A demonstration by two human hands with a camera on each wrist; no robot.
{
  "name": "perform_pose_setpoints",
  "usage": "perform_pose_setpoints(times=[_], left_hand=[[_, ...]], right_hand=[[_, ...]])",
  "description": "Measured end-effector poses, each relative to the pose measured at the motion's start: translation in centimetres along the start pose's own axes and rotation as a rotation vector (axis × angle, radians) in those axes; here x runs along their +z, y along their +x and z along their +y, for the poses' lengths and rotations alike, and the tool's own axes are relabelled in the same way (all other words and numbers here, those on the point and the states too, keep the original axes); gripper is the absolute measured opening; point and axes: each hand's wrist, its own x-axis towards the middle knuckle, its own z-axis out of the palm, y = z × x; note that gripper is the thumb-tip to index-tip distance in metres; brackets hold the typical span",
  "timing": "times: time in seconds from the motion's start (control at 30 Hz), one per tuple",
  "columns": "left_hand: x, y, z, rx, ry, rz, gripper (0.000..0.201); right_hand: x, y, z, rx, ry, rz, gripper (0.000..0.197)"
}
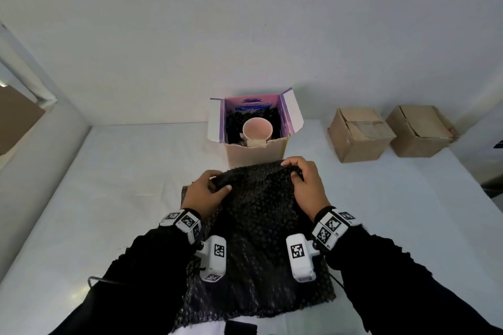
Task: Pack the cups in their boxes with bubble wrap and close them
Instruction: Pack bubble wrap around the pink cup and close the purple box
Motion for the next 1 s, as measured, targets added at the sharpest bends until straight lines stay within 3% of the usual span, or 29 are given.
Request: perform_pose_setpoints(times=[0.07, 0.13, 0.23, 0.27, 0.33, 0.4, 0.43, 0.5, 0.57, 0.63, 0.83, 1.0], left_hand=[[0.3, -0.1, 1.3, 0.045, -0.075, -0.008, 0.020], [0.7, -0.3, 2.9, 0.081, -0.145, -0.007, 0.013], [0.9, -0.8, 5.1, 0.130, -0.296, -0.039, 0.012], [0.9, -0.9, 5.6, 0.146, -0.346, -0.069, 0.014], [0.8, -1.3, 6.2, 0.203, -0.396, -0.142, 0.017], [0.8, -1.4, 6.3, 0.292, -0.353, -0.115, 0.023], [0.8, -1.4, 6.1, 0.324, -0.312, -0.068, 0.032], [0.5, -1.4, 5.7, 0.345, -0.229, -0.046, 0.073], [0.4, -1.3, 4.9, 0.249, -0.234, -0.199, 0.120], [0.5, -1.5, 4.4, 0.179, -0.239, -0.314, 0.135], [0.5, -1.7, 5.2, 0.392, -0.373, -0.054, 0.063], [-1.3, -0.7, 4.8, 0.452, -0.243, 0.009, 0.042]], right_hand=[[0.4, -0.4, -0.8, -0.011, 0.004, 0.014, 0.037], [0.9, -1.1, -1.6, 0.015, 0.078, -0.083, 0.018], [1.3, -1.9, -2.2, -0.002, 0.002, -0.280, 0.079], [1.4, -1.9, -2.3, -0.022, -0.061, -0.307, 0.089], [1.5, -1.7, -2.4, -0.062, -0.142, -0.282, 0.082], [1.4, -1.2, -2.7, -0.069, -0.103, -0.234, 0.058], [1.2, -1.0, -2.8, -0.045, -0.048, -0.213, 0.048], [0.7, -0.4, -3.0, 0.012, 0.079, -0.170, 0.037], [0.2, 0.2, -3.3, 0.065, 0.186, -0.134, 0.035], [0.0, 0.7, -3.7, 0.080, 0.230, -0.137, 0.037], [-1.2, 1.8, -5.0, 0.012, 0.164, -0.216, 0.047], [-4.6, 4.0, -5.2, -0.008, 0.008, -0.398, 0.059]])
